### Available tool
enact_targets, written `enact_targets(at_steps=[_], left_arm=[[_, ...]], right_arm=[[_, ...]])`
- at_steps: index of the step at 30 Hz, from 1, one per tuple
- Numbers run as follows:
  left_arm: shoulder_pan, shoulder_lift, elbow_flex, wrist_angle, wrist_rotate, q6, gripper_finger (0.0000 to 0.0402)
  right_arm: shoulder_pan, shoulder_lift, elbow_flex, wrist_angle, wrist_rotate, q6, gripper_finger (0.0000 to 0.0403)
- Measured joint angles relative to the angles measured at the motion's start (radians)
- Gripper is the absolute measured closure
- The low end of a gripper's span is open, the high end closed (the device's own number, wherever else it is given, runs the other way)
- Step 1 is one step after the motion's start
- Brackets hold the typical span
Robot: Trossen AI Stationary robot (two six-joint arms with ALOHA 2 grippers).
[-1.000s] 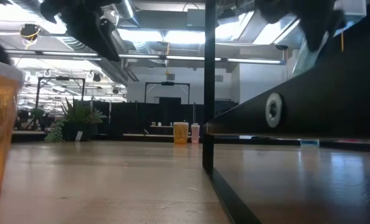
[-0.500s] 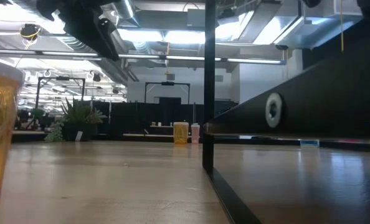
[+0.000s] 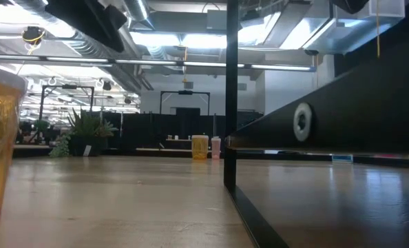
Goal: Pick and place medicine bottles onto shelf by color
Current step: Put the top blue pill bottle on the shelf aligned with the other blue pill bottle
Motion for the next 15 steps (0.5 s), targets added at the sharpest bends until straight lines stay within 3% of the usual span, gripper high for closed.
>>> enact_targets(at_steps=[15], left_arm=[[-0.051,0.0,0.0,0.004,0.0,-0.001,0.0253]], right_arm=[[0.042,0.017,0.0,0.025,0.065,0.099,0.0283]])
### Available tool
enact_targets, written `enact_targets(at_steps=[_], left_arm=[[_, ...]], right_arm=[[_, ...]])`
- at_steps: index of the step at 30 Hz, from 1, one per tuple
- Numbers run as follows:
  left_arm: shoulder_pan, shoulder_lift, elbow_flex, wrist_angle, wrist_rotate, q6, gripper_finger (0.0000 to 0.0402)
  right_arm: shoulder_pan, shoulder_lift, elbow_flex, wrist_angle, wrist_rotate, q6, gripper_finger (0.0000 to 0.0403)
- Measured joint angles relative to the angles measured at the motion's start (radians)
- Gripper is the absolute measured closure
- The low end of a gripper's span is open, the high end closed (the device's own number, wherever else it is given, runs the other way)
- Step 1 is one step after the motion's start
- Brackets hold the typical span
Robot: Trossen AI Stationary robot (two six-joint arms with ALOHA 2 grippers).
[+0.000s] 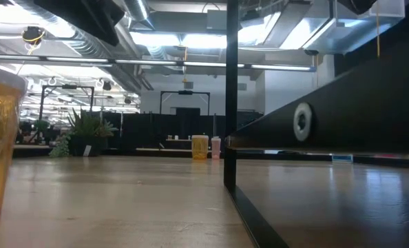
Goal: Pick and place medicine bottles onto shelf by color
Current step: Put the top blue pill bottle on the shelf aligned with the other blue pill bottle
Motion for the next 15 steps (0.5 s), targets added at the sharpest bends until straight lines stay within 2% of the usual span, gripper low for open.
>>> enact_targets(at_steps=[15], left_arm=[[-0.001,0.0,0.0,-0.005,0.0,0.001,0.0253]], right_arm=[[0.025,0.062,0.0,0.004,0.007,0.049,0.0283]])
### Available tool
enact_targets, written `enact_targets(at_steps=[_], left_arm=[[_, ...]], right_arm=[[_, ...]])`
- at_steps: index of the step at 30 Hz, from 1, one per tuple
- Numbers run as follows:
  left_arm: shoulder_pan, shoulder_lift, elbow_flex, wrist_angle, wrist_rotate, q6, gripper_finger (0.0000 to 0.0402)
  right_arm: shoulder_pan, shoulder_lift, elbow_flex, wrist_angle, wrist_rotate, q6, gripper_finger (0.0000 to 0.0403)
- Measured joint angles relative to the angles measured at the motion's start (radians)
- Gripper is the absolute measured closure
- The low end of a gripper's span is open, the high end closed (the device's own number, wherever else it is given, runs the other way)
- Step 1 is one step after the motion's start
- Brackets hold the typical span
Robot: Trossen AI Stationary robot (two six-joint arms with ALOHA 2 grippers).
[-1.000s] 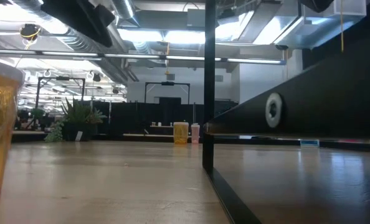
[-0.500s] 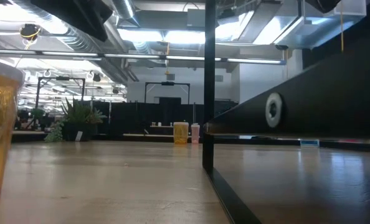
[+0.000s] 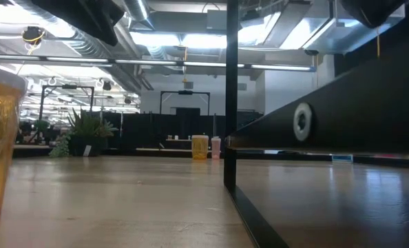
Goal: Pick and place medicine bottles onto shelf by color
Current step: Put the top blue pill bottle on the shelf aligned with the other blue pill bottle
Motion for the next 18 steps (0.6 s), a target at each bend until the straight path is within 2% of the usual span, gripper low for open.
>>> enact_targets(at_steps=[5,14,18], left_arm=[[0.0,0.0,0.0,0.0,0.0,0.0,0.0253],[0.0,0.0,0.0,0.0,0.0,0.0,0.0253],[0.0,0.0,0.0,0.0,0.0,-0.001,0.0253]], right_arm=[[0.0,0.009,0.0,0.0,-0.003,0.0,0.0283],[0.0,0.009,0.0,0.005,0.075,-0.002,0.0283],[-0.003,0.009,0.0,0.005,0.066,-0.002,0.0283]])
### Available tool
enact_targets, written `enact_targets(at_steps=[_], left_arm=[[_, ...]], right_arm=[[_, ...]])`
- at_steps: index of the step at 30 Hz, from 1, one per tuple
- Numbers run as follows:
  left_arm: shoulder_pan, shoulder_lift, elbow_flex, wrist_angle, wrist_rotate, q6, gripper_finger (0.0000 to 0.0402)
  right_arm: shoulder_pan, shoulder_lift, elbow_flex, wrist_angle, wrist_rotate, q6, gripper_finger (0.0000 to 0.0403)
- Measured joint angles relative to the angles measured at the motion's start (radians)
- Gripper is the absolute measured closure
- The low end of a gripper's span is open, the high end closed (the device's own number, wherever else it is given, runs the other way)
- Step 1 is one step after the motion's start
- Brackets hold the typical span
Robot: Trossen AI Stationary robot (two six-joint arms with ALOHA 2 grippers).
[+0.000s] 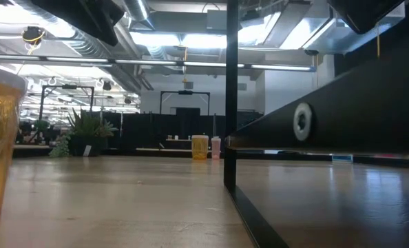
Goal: Pick and place medicine bottles onto shelf by color
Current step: Put the top blue pill bottle on the shelf aligned with the other blue pill bottle
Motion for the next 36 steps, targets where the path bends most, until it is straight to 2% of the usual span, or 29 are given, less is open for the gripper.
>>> enact_targets(at_steps=[9,17,27,36], left_arm=[[0.0,0.0,0.0,0.0,0.0,-0.001,0.0253],[0.0,0.0,0.0,0.0,0.0,-0.001,0.0253],[0.0,0.0,0.0,0.0,0.0,-0.001,0.0253],[0.0,0.0,0.0,0.0,0.0,-0.002,0.0253]], right_arm=[[0.0,0.0,0.0,0.0,-0.039,-0.001,0.0282],[0.0,0.0,0.0,0.001,-0.032,-0.001,0.0256],[0.0,0.0,0.0,0.003,-0.031,0.001,0.0273],[0.0,0.0,0.0,0.008,-0.039,0.004,0.0221]])
